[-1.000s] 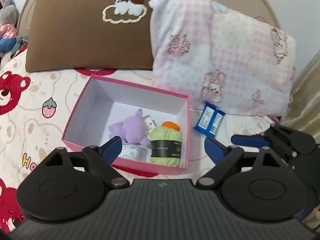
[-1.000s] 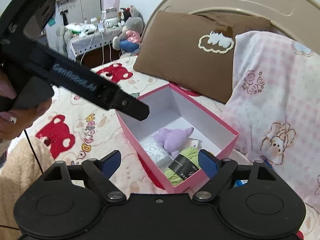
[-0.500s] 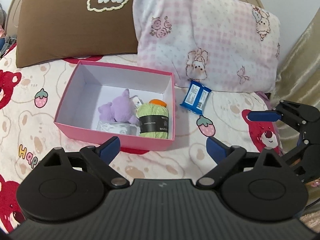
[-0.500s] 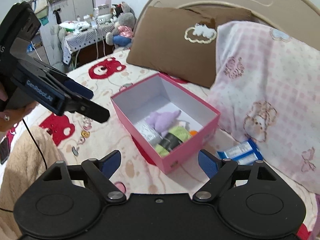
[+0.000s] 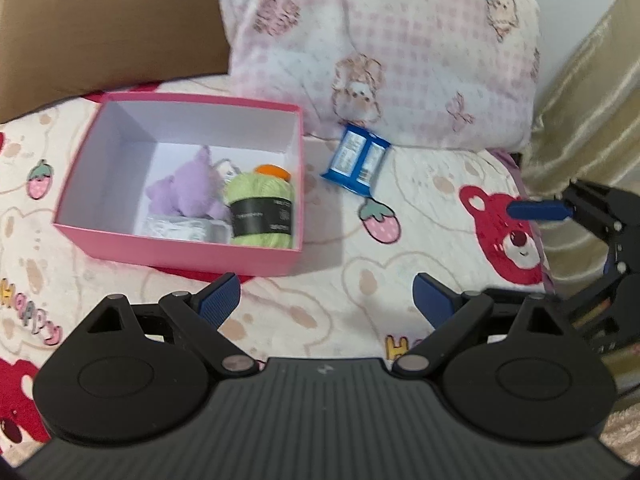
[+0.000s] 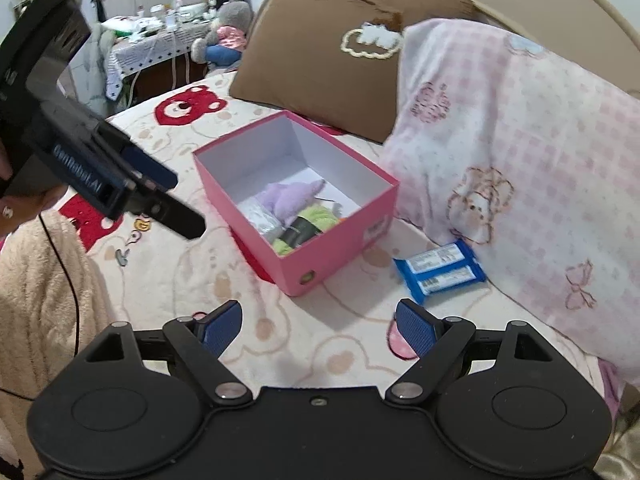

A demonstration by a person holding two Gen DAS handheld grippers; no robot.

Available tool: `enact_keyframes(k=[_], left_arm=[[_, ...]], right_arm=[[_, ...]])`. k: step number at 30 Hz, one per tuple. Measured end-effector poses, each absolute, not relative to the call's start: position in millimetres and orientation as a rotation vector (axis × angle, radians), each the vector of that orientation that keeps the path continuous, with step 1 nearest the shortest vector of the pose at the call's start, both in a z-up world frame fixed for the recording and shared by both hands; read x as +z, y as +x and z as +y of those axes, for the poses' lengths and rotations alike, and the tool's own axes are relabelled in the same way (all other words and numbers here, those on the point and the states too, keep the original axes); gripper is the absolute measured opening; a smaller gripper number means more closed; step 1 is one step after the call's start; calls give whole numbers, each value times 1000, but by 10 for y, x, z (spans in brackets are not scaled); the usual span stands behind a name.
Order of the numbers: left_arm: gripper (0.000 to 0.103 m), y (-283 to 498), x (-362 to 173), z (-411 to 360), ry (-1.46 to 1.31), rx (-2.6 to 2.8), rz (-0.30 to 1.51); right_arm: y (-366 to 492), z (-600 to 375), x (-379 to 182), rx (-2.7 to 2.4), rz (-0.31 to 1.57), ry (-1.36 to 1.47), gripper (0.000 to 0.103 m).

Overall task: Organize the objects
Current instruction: 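Raise both tools from the box and move toward the blue snack packet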

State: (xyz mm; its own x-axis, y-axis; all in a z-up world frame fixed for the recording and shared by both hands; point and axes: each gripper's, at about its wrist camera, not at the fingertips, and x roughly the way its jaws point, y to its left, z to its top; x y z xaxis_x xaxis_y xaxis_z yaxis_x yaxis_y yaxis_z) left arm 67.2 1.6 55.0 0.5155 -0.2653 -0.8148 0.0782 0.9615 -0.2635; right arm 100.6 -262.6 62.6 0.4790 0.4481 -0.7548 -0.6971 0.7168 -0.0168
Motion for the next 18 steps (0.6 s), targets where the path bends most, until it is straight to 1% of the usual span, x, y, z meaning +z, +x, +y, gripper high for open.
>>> enact_keyframes(k=[7, 14, 18], left_arm=[[94, 915, 392, -261, -196, -259, 1036], [91, 1151, 276, -633, -143, -288, 998], [91, 1350, 175, -776, -172, -277, 993]], right_arm=[[1172, -2924, 377, 646, 833, -295, 87], [1440, -3331, 382, 575, 825, -174, 87], [1631, -3530, 363, 529, 827, -92, 87]])
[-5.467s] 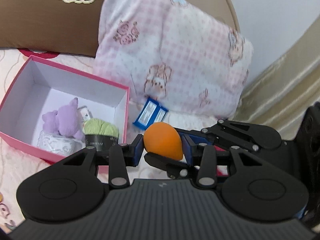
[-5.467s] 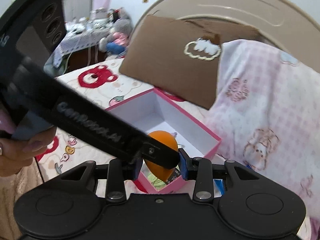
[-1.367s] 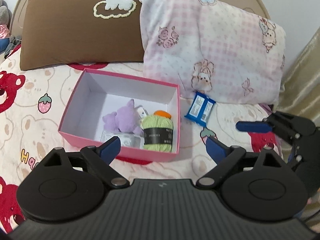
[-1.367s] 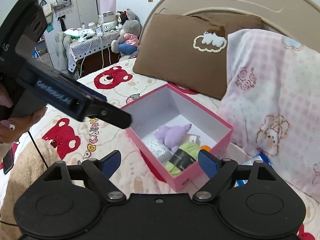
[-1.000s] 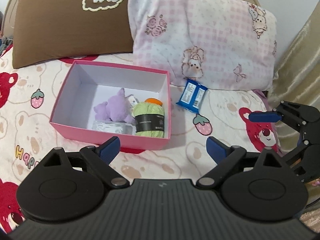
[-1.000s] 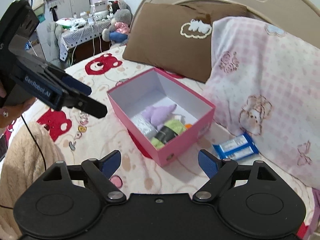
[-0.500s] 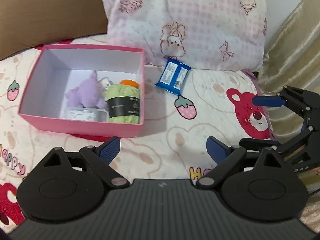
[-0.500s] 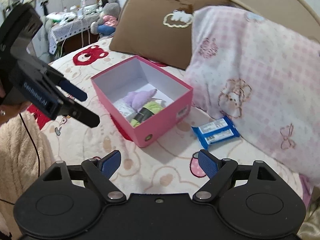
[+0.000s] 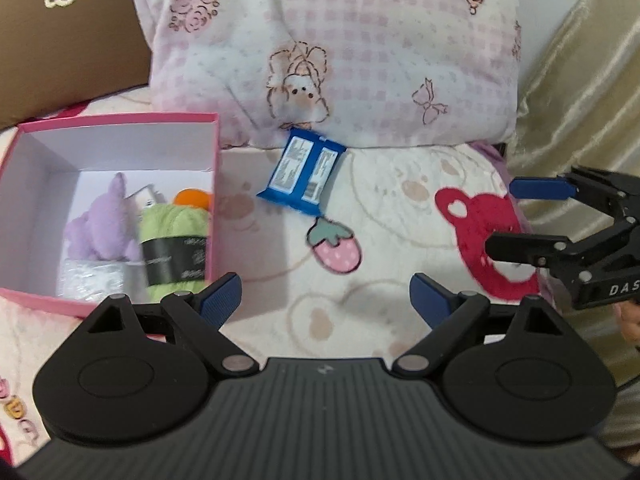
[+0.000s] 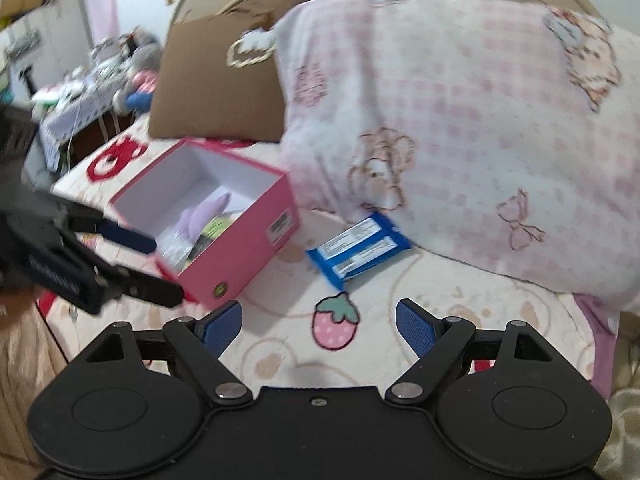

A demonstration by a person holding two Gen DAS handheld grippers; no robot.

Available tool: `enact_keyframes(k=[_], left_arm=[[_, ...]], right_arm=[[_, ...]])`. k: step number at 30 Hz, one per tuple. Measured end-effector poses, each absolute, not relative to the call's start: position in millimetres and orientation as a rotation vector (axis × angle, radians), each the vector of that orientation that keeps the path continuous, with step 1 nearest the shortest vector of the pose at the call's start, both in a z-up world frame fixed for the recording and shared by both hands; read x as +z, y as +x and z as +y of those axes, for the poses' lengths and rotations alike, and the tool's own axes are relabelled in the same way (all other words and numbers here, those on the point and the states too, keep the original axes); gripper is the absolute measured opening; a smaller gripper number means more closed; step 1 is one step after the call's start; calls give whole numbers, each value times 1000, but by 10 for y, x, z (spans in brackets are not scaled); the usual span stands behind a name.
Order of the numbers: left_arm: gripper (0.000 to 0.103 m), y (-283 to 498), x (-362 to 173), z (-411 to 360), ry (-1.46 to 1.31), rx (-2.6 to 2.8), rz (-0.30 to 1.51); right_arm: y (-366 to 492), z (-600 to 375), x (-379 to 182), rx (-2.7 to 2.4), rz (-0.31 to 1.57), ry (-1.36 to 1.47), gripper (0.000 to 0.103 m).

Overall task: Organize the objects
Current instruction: 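Raise both tools from the box and move toward the blue snack packet, then close both grippers on the blue snack packet from opposite sides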

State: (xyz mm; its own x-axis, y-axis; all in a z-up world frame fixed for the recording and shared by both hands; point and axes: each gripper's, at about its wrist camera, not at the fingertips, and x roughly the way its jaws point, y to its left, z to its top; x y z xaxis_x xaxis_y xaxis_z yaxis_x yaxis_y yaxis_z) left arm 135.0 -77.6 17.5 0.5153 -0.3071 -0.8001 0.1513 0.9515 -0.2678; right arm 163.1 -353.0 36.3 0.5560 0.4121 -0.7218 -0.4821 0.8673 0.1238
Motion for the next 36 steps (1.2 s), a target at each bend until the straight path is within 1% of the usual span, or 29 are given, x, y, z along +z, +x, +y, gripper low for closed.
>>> enact_keyframes(k=[9, 13, 20, 23, 24, 36], left_arm=[[88, 1770, -152, -1114, -188, -263, 995], [88, 1853, -331, -1246, -149, -248, 970], [82, 1952, -610, -1348, -159, -208, 877], [75, 2000, -741, -1348, -166, -158, 824], [74, 2016, -784, -1355, -163, -139, 814], [72, 2311, -1189, -1460, -156, -60, 814]], right_arm=[[2143, -3701, 205, 499, 868, 36, 87], [2284, -3679, 82, 510, 870, 14, 87], [2451, -3737, -131, 525, 895, 99, 87], [2495, -3740, -225, 511, 892, 76, 87], [2519, -3745, -263, 508, 893, 74, 87], [3074, -3576, -666, 487, 970, 118, 87]])
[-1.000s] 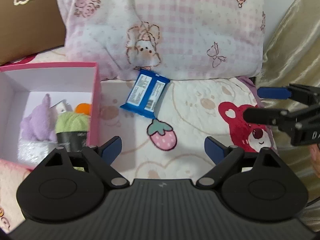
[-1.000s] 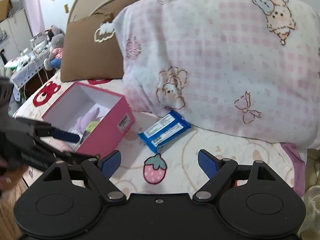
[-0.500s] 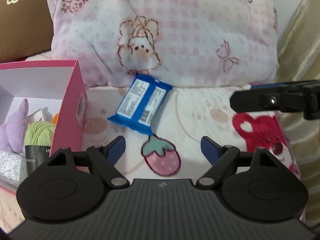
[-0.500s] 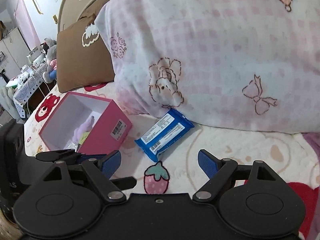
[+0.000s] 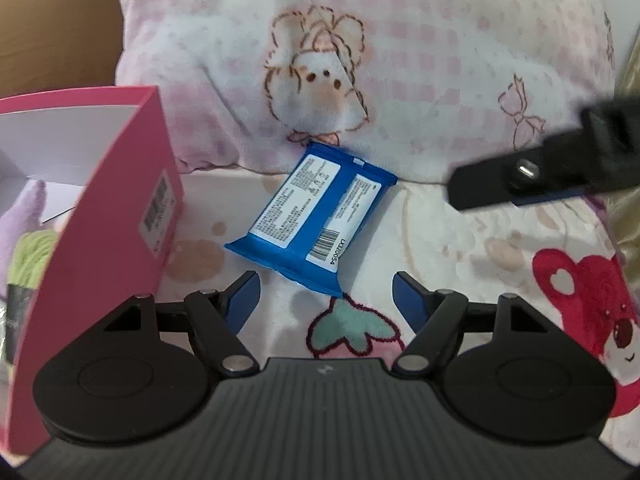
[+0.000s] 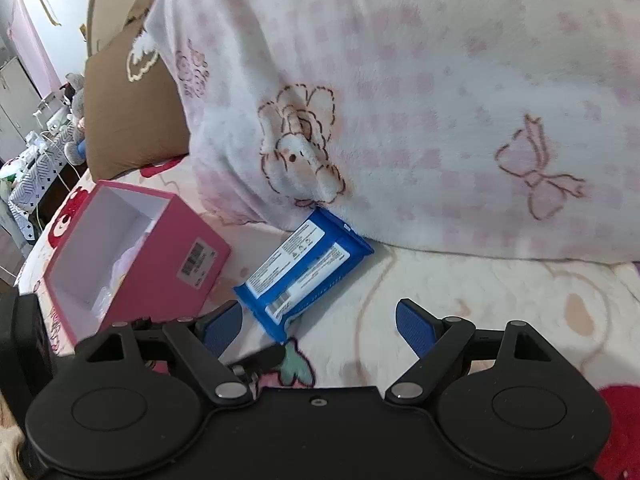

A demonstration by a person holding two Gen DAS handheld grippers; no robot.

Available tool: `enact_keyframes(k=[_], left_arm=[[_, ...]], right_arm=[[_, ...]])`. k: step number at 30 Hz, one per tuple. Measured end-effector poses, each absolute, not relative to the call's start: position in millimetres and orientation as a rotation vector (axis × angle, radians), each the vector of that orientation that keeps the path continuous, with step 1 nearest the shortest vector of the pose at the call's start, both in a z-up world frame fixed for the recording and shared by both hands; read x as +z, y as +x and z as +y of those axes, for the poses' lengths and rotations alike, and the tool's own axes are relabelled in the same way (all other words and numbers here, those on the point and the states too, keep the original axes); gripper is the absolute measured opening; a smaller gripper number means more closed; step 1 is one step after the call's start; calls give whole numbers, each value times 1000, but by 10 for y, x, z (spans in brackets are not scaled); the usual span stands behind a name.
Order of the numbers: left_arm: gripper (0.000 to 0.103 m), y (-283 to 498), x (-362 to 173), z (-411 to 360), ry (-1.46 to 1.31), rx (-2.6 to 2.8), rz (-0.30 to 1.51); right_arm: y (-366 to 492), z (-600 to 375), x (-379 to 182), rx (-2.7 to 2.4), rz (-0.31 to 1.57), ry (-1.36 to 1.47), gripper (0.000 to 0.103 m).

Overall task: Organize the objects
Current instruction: 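Close both grippers on the blue snack packet from opposite sides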

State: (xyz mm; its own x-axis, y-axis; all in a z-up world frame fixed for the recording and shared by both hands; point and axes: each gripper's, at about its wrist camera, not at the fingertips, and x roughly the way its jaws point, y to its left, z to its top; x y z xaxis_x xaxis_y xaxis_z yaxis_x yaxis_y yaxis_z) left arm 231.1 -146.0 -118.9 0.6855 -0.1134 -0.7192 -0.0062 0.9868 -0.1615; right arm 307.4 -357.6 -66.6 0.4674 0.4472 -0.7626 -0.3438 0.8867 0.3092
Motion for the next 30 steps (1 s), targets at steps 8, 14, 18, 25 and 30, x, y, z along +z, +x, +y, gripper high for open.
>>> enact_keyframes(k=[8, 14, 18, 25, 30], left_arm=[[59, 2363, -1346, -1418, -130, -44, 818], [59, 2321, -1310, -1385, -133, -81, 769], [56, 2362, -1353, -1386, -138, -75, 753], [39, 2407, -1473, -1345, -122, -104, 754], [39, 2401, -1526, -1376, -110, -91, 736]], right_arm=[[3418, -3426, -852, 467, 1016, 98, 79], [3404, -3526, -905, 453, 970, 163, 69], [3484, -3542, -987, 457, 994, 173, 61], [3728, -3396, -1066, 494, 1007, 79, 52], [3965, -3407, -1308, 490, 1053, 120, 52]])
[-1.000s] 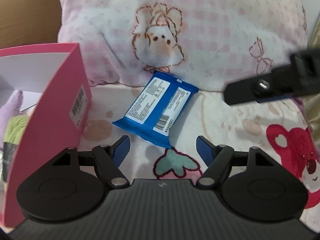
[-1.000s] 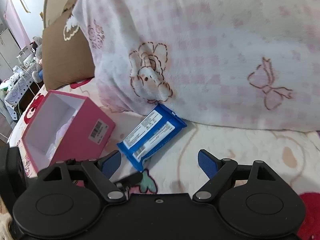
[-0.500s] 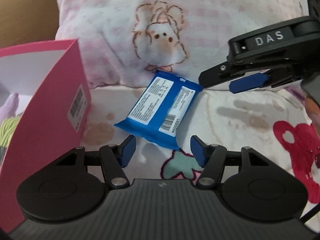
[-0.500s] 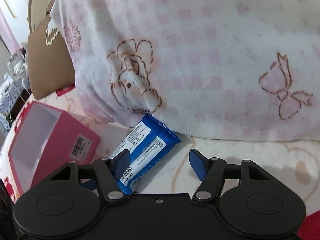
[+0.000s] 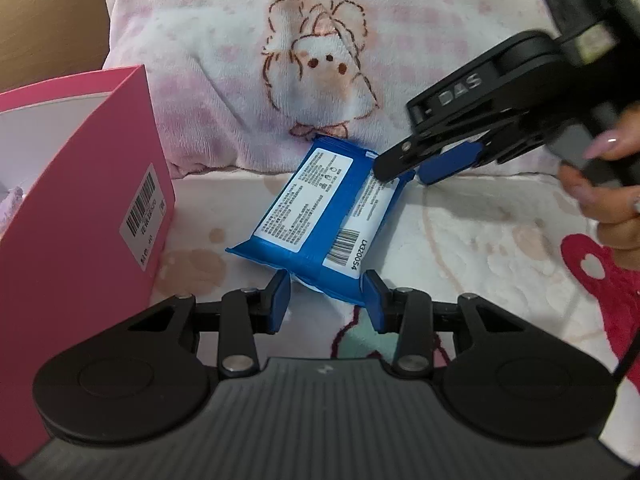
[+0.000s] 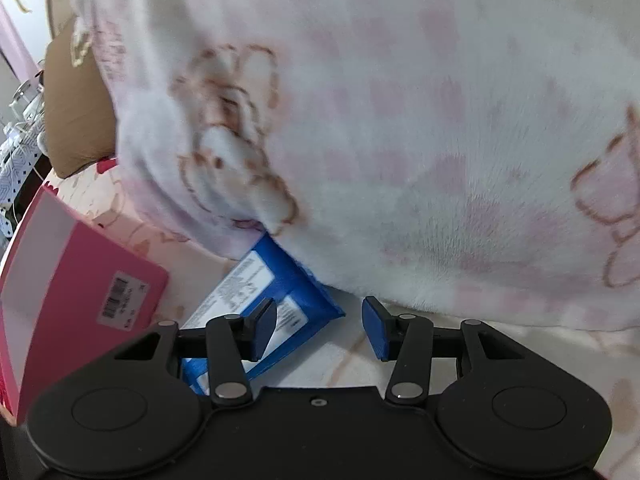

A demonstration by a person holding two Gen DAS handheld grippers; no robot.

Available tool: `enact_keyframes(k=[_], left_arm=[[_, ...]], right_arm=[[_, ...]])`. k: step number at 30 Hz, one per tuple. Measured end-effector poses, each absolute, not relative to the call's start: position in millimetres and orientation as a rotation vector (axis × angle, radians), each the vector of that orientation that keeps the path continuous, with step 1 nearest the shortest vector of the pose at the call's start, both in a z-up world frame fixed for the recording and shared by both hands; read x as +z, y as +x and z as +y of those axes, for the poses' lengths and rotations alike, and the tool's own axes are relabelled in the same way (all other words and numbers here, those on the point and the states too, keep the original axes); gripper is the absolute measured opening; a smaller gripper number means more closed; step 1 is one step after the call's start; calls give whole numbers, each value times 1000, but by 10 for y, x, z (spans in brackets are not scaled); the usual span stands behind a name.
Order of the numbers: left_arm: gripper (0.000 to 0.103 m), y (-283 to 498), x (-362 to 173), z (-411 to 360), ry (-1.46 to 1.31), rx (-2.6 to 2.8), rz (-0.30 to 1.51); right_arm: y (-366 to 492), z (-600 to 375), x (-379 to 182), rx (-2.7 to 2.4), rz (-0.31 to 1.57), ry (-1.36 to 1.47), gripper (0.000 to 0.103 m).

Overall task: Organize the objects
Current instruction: 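Close both grippers on the blue snack packet from opposite sides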

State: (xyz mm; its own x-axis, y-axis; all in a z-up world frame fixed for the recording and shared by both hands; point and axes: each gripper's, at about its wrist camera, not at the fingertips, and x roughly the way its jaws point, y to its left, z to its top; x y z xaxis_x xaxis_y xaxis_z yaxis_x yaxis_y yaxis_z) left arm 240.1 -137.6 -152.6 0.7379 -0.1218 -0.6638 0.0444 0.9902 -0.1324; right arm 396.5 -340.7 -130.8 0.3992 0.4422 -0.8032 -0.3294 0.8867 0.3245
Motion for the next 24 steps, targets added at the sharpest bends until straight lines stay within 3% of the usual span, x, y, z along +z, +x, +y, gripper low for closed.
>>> enact_keyframes(k=[2, 3, 5, 7, 15, 24], left_arm=[[39, 2412, -1542, -1344, -132, -96, 741], [39, 2419, -1549, -1335, -140, -99, 743], [38, 2432, -1565, -1326, -150, -104, 754], [37, 2438, -1575, -1316, -159, -112, 759], [27, 2397, -1602, -1311, -135, -119, 731], [25, 2229, -1545, -1436, -155, -176, 784]], right_arm=[[4010, -3419, -1380, 505, 1050, 162, 52], [4018, -3417, -1395, 520, 1045, 172, 44], [4006, -3381, -1398, 537, 1034, 145, 43], [3971, -3361, -1387, 551, 1034, 125, 34], [3727, -3346, -1332, 557, 1001, 46, 29], [3252, -3517, -1307, 518, 1062, 11, 28]])
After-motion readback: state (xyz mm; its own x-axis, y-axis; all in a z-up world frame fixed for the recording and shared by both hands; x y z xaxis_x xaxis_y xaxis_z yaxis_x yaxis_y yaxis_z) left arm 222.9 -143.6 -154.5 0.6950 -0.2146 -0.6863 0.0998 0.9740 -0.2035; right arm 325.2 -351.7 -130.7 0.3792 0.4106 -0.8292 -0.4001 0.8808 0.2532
